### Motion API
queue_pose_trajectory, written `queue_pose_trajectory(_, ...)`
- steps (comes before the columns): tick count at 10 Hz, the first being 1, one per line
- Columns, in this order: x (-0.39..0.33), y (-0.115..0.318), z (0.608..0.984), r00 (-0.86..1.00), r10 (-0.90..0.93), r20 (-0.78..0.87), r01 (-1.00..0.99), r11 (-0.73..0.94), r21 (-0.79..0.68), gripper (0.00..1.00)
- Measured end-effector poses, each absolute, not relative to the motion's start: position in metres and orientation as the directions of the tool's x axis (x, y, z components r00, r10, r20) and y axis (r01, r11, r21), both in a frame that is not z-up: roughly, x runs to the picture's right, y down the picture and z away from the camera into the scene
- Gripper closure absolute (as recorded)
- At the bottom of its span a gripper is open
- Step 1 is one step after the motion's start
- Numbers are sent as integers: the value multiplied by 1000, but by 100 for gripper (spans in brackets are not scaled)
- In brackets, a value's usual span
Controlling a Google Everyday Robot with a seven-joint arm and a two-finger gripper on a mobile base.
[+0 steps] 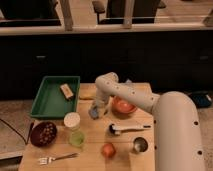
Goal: Place sponge in table surface
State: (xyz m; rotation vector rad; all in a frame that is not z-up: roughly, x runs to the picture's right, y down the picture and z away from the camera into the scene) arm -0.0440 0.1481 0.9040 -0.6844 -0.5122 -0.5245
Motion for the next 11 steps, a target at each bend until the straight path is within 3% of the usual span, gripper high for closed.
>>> queue_pose_trajectory(5, -35, 121, 876, 743, -296, 600, 606, 677, -417, 100)
queue_pose_trajectory(11, -28, 81, 799, 651, -351, 673, 692, 639, -336, 100)
